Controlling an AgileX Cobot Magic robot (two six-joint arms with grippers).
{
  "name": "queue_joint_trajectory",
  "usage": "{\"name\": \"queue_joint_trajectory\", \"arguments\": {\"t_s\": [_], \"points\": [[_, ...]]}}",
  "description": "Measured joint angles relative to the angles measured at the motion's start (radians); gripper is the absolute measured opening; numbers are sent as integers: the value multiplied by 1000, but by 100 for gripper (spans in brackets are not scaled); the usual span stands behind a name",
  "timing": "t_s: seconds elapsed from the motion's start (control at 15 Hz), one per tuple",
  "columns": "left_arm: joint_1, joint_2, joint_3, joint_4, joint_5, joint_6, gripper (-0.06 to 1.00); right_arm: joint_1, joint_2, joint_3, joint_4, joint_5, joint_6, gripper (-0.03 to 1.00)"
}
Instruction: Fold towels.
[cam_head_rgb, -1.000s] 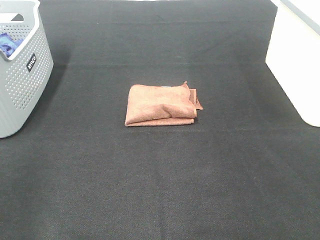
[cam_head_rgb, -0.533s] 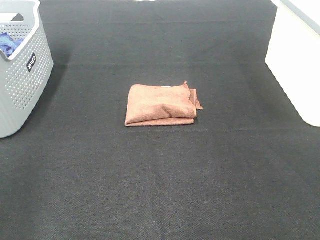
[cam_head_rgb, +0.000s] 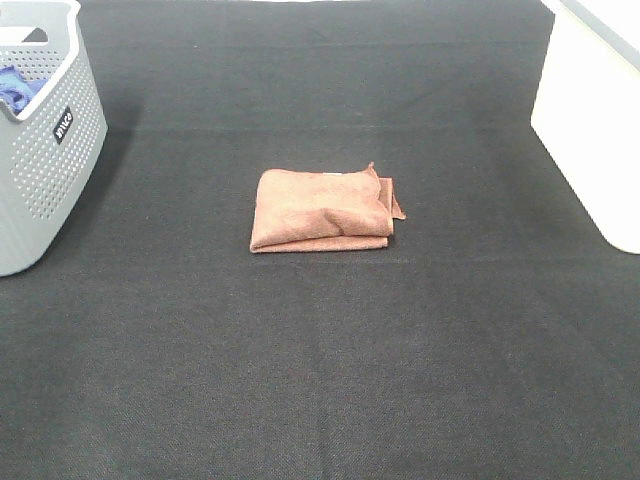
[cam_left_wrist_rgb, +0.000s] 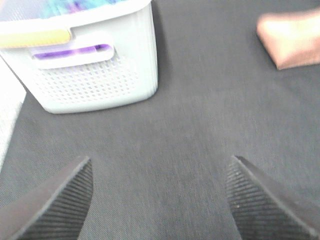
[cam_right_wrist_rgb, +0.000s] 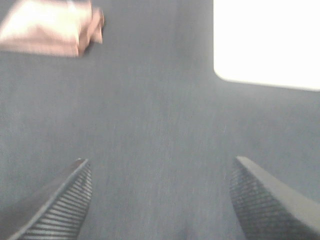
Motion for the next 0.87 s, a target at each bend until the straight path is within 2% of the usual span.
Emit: {"name": "queue_joint_trajectory", "arguments": {"t_s": [0.87], "points": [[0,0,0,0,0,0,71,0,-41,0,0,1,0,73]]}}
